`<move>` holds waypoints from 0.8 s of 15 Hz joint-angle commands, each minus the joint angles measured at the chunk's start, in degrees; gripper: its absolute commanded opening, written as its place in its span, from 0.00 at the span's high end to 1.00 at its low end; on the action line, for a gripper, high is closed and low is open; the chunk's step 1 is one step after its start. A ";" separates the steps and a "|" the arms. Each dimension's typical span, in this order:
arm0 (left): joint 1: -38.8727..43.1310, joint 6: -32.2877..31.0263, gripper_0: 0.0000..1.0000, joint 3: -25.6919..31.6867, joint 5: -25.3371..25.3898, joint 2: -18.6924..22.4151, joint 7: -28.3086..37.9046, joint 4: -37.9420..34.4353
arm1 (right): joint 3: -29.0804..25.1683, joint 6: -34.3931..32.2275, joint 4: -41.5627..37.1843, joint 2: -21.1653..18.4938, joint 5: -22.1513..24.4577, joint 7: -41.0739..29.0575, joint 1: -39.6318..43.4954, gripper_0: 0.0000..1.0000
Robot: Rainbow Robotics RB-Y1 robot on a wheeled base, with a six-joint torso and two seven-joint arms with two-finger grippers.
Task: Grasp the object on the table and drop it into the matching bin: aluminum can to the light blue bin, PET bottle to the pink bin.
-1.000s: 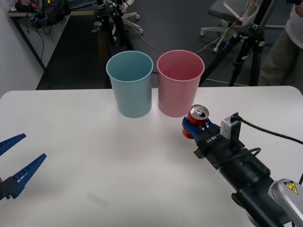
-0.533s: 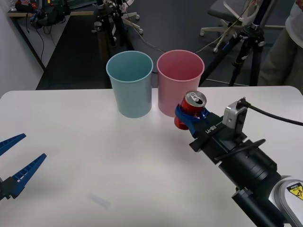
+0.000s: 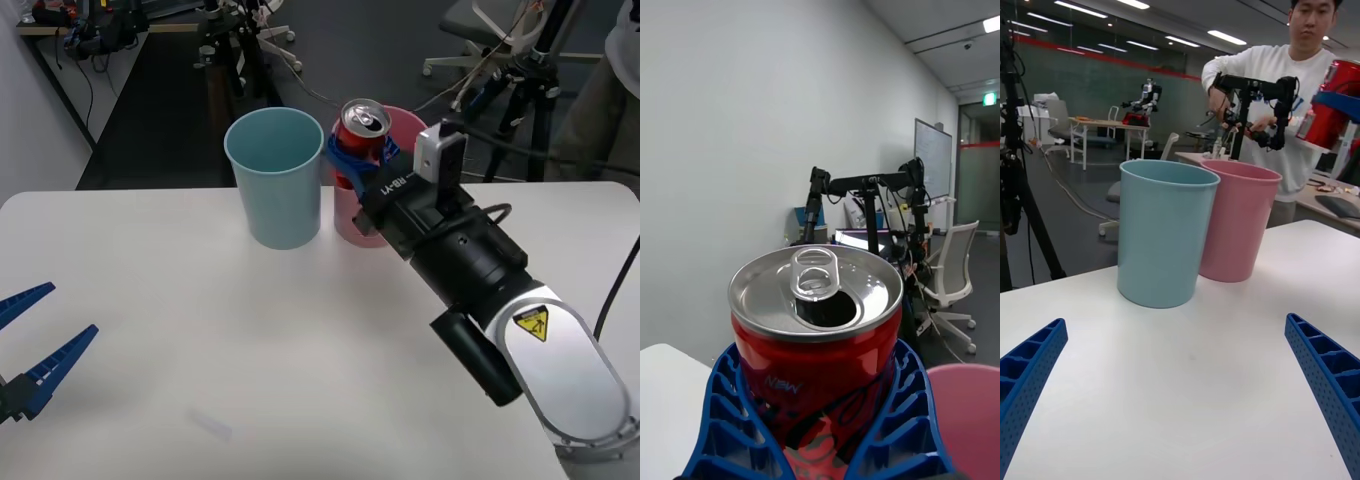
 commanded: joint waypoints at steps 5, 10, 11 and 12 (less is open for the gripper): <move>0.00 0.00 0.00 0.00 0.00 0.00 0.00 0.00 | -2.02 0.08 21.97 6.93 9.33 -7.27 -20.61 1.00; 0.00 0.00 0.00 0.00 0.00 0.00 0.00 0.00 | -2.19 3.16 37.08 10.18 10.12 -7.01 -31.68 1.00; 0.00 0.00 0.00 0.00 0.00 0.00 0.00 0.00 | -2.19 4.04 39.90 10.80 10.21 -6.92 -33.53 1.00; 0.00 0.00 0.00 0.00 0.00 0.00 0.00 0.00 | -2.19 4.83 42.53 11.24 10.38 -6.92 -35.29 1.00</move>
